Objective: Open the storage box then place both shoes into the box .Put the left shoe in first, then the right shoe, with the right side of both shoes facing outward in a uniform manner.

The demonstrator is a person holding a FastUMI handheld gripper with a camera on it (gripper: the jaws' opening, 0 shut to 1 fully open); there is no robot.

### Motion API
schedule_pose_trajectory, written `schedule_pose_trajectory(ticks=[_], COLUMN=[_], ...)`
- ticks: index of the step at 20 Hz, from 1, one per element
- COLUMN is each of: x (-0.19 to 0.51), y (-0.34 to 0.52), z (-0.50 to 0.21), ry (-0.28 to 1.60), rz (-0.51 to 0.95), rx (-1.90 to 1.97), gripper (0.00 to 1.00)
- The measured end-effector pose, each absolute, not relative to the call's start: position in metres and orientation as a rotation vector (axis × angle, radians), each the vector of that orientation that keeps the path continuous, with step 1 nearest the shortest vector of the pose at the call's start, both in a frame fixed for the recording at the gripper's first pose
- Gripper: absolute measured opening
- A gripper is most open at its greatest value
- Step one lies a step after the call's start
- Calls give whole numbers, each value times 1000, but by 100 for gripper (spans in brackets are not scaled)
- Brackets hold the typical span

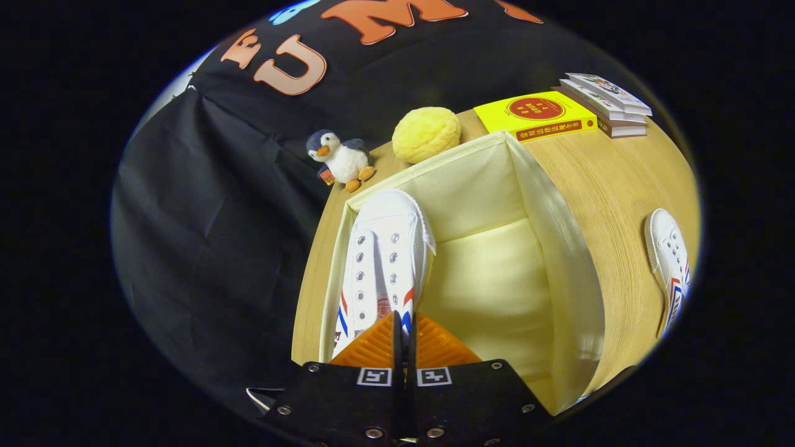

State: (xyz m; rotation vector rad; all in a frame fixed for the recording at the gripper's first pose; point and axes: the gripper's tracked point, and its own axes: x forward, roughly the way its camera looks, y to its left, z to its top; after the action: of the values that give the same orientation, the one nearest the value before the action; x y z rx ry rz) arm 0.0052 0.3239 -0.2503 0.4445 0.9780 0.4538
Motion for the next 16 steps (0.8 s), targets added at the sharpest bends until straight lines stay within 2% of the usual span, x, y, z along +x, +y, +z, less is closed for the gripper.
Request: schedule_pose_trajectory(ticks=[3, 6, 7, 8, 9, 10, 11, 13, 16], x=[1, -1, 3, 7, 9, 8, 7, 10, 13], y=[324, 335, 330, 322, 314, 309, 304, 284, 249], z=[-274, -255, -252, -247, -241, -234, -225, -211, -192], ry=[1029, 1013, 996, 977, 959, 945, 931, 896, 848], rz=[434, 481, 473, 463, 457, 459, 461, 453, 429], rx=[364, 440, 429, 406, 400, 419, 446, 474, 502], gripper=[3, 10, 31, 44, 62, 69, 84, 99, 98])
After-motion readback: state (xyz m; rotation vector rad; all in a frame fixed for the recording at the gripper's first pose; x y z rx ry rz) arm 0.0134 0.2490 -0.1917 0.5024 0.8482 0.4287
